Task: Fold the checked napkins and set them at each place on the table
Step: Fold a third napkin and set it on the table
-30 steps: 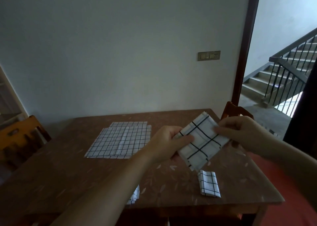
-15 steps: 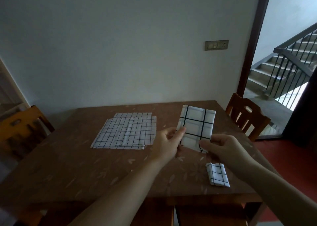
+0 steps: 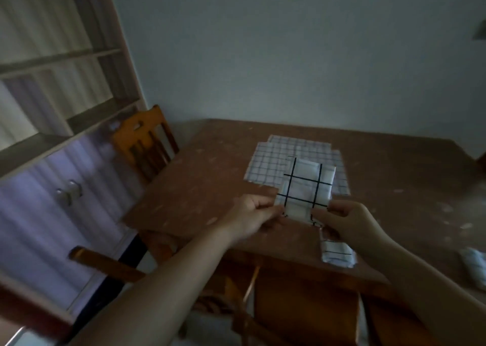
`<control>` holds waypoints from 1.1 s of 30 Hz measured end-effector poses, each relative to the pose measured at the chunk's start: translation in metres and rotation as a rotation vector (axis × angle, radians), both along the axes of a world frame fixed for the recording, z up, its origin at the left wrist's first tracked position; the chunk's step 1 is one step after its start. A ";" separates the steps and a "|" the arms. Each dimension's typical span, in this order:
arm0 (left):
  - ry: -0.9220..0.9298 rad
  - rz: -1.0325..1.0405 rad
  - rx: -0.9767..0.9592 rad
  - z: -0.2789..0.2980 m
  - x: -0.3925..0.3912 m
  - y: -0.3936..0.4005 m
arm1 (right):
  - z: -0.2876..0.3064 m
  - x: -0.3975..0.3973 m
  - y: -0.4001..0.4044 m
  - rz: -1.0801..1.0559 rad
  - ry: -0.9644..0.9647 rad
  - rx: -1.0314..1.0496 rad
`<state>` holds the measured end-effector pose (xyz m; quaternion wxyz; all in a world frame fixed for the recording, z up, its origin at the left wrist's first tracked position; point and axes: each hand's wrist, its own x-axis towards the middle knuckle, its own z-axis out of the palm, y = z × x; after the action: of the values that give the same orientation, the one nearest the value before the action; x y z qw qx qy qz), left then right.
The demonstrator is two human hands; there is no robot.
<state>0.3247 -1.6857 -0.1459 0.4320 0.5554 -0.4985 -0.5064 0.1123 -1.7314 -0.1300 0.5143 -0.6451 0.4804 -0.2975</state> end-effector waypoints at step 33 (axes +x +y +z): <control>-0.386 0.299 0.398 -0.234 0.237 -0.055 | -0.240 0.296 -0.080 -0.201 0.380 0.283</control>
<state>0.5617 -1.7406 -0.3802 0.2820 0.7820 -0.3754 -0.4099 0.4080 -1.8115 -0.3702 0.4679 -0.5602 0.6668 -0.1504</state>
